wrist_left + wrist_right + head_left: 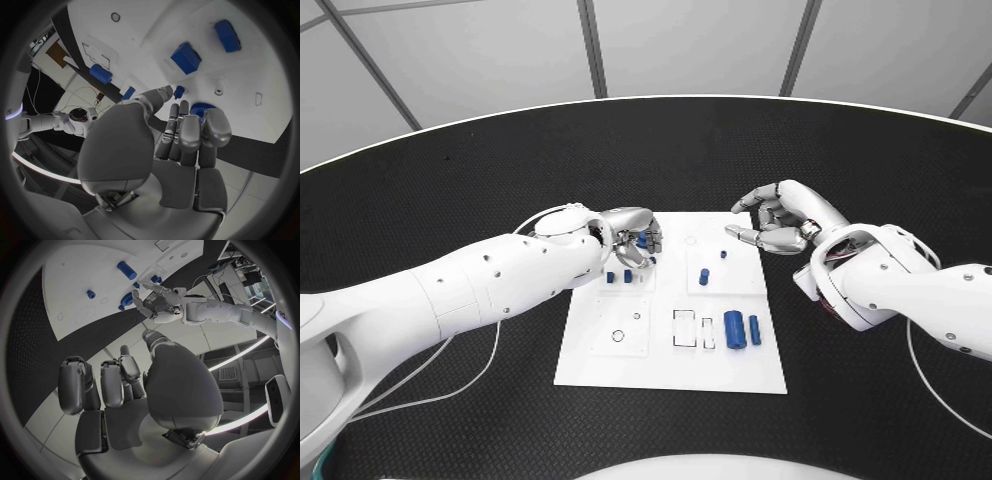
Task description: Assemble the parts on the task board
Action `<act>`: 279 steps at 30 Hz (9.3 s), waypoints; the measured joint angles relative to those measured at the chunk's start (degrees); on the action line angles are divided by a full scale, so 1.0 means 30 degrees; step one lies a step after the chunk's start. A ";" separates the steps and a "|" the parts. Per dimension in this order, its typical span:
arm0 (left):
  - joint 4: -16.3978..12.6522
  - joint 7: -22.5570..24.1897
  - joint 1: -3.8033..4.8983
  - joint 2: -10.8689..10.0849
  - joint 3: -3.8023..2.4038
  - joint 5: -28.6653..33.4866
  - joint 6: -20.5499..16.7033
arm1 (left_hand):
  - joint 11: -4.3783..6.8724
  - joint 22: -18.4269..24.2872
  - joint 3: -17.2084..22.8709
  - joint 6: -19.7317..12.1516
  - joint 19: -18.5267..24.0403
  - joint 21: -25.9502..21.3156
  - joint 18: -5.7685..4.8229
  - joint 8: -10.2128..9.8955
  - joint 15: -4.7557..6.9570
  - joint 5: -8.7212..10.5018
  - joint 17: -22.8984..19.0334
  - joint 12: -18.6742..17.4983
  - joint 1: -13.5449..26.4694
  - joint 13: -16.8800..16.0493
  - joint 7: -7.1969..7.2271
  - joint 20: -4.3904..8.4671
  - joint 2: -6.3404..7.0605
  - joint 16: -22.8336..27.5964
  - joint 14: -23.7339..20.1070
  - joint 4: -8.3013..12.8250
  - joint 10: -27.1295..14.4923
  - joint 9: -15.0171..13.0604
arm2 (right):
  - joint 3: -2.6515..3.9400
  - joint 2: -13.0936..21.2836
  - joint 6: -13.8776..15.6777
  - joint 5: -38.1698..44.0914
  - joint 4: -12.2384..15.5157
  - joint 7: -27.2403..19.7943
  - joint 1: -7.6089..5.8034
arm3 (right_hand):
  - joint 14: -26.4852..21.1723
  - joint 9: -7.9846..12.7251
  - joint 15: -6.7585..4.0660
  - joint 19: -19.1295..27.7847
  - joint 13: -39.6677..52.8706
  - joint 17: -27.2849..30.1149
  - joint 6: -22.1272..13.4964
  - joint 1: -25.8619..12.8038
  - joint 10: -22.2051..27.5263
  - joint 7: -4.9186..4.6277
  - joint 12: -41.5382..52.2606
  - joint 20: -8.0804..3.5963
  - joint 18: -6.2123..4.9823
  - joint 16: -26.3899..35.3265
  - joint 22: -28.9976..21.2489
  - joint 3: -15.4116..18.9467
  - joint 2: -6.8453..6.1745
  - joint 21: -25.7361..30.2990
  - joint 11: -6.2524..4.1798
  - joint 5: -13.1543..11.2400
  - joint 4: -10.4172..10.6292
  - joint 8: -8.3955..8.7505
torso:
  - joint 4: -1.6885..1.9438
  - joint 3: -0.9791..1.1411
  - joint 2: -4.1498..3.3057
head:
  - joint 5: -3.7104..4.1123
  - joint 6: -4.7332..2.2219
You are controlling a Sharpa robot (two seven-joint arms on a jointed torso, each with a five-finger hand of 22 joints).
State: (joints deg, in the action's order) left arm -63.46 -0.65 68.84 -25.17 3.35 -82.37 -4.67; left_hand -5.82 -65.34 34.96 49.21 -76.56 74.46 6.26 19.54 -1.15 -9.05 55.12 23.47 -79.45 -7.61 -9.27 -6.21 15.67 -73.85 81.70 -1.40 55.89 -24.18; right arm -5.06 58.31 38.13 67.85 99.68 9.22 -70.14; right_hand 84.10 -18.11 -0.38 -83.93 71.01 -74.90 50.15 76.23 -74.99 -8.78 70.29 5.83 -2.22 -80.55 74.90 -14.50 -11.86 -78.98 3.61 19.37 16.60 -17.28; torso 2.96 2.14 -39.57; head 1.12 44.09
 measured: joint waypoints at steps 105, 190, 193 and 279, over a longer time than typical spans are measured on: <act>0.0252 -0.2168 -0.0149 0.0628 -0.0002 -0.0421 0.0551 | 0.0237 -0.1114 -0.0936 0.0044 -0.0466 0.1024 -0.0172 -0.0284 0.0136 0.0149 -0.0591 -0.0071 0.1435 -0.0301 -0.0109 0.0084 0.0076 -0.0221 0.0132 -0.0016 0.0504 0.0470 | 0.0002 0.0046 -0.0084 0.0000 0.0123 0.0014 -0.0002 | -0.0001 -0.0005 0.0002 -0.0067 0.0045 0.0000 0.0070 0.0000 -0.0003 0.0067 0.0002 -0.0066 0.0001 -0.0001 0.0006 0.0000 0.0000 -0.0001 0.0003 0.0090 0.0000 -0.0069 | 0.0015 -0.0004 0.0040 | 0.0207 0.0137; -0.0348 -0.3030 -0.0147 0.0325 -0.0011 -0.0883 0.0312 | 0.0412 -0.1680 0.1453 0.1594 -0.0679 0.1305 -0.0166 -0.0521 0.0272 0.0060 -0.1005 -0.0875 -0.0162 -0.0484 0.0184 0.0296 -0.1513 -0.0444 0.0130 0.1365 0.2260 0.0727 | 0.0002 0.0004 0.0001 0.0000 0.0052 -0.0083 -0.0002 | -0.0070 0.0006 -0.0064 0.0001 0.0337 -0.0004 0.0137 0.0000 -0.0292 0.0134 0.0310 -0.0134 0.0003 -0.0001 0.0001 -0.0106 -0.0001 -0.0001 -0.0144 0.0259 0.0001 -0.0142 | 0.0027 -0.0027 0.0057 | 0.0251 0.0053; -0.0315 -0.3118 -0.0146 0.0320 -0.0011 -0.0882 0.0382 | 0.0413 -0.1679 0.1453 0.1594 -0.0679 0.1304 -0.0166 -0.0521 0.0272 0.0060 -0.1004 -0.0874 -0.0091 -0.0514 0.0185 0.0296 -0.1444 -0.0445 0.0130 0.1365 0.2260 0.0728 | 0.0002 0.0008 0.0004 0.0000 0.0050 -0.0083 -0.0002 | -0.0070 0.0005 -0.0065 0.0001 0.0336 -0.0003 0.0137 0.0000 -0.0292 0.0133 0.0310 -0.0133 0.0003 -0.0001 0.0001 -0.0106 -0.0001 -0.0001 -0.0144 0.0259 0.0001 -0.0142 | 0.0020 -0.0022 0.0055 | 0.0247 0.0046; 0.0039 -0.3714 -0.0145 0.0799 -0.0007 -0.0090 0.0788 | 0.0722 -0.1435 -0.0833 0.2271 -0.0845 0.1076 -0.0157 -0.1243 0.0376 0.0059 -0.1401 -0.2260 0.0782 -0.0697 0.0537 0.0316 -0.1521 -0.0734 0.0025 -0.0398 0.3180 0.0641 | 0.0004 0.0055 -0.0006 0.0000 0.0039 -0.0072 -0.0002 | -0.0071 0.0020 -0.0065 0.0000 0.0358 -0.0007 0.0136 0.0000 -0.0359 0.0132 0.0310 -0.0133 0.0003 -0.0001 0.0001 -0.0157 0.0000 -0.0002 -0.0076 0.0462 -0.0051 -0.0219 | 0.0016 -0.0002 0.0027 | 0.0337 0.0060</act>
State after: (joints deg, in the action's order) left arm -63.34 -11.79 68.40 -22.77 3.33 -82.64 -2.31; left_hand -3.66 -69.65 32.46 56.03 -79.09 77.68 5.79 15.81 -0.02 -8.88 50.91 16.69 -77.10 -9.71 -7.66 -5.26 11.11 -76.05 81.78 -2.59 65.42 -22.26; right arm -5.05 58.47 38.11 67.85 99.80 9.00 -70.15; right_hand 83.89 -18.05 -0.57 -83.93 72.08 -74.93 50.56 76.23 -76.07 -8.38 71.22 5.43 -2.21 -80.56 74.90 -14.97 -11.86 -78.98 3.39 20.76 16.44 -17.93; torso 3.01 2.13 -39.48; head 2.13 44.27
